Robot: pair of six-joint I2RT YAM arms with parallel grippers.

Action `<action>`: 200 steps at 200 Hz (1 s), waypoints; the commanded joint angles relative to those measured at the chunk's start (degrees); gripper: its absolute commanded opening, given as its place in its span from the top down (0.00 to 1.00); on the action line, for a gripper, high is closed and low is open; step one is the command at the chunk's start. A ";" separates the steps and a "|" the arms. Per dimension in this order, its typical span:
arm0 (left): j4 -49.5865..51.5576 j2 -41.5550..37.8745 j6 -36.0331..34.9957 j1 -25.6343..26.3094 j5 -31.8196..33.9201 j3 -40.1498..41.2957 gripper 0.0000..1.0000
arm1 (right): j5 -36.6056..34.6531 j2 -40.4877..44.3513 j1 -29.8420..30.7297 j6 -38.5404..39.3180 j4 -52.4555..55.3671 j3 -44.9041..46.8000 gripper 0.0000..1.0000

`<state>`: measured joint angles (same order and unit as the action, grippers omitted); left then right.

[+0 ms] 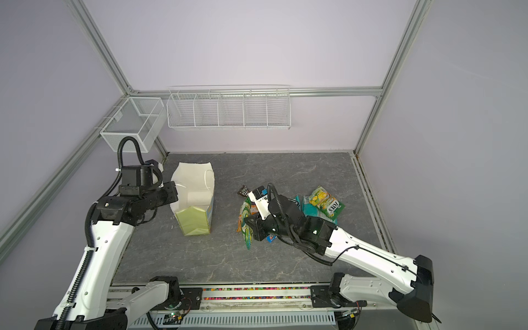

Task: Place the snacks into the paper bag
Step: Pick up the snack at the center of the table, then place the snack in the paper bag.

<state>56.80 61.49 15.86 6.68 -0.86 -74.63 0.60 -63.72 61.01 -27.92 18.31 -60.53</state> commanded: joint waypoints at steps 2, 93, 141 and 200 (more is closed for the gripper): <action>-1.12 -1.07 1.54 0.20 -1.24 0.35 1.00 | -1.74 1.89 0.17 2.90 0.57 -3.61 0.93; -1.27 -1.53 2.78 0.27 -2.38 0.88 1.00 | -0.56 1.91 0.17 6.92 3.88 -14.98 0.93; -1.09 -1.66 2.87 0.35 -2.56 0.83 1.00 | 1.67 0.73 0.22 7.34 4.02 -20.22 0.93; -0.75 -0.63 2.71 1.19 -3.00 0.65 1.00 | 6.10 -1.64 0.17 7.33 2.65 -26.40 0.93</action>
<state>55.96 60.64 17.63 7.22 -3.09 -74.28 3.53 -64.75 61.01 -21.80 24.77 -83.81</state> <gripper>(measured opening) 0.047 0.068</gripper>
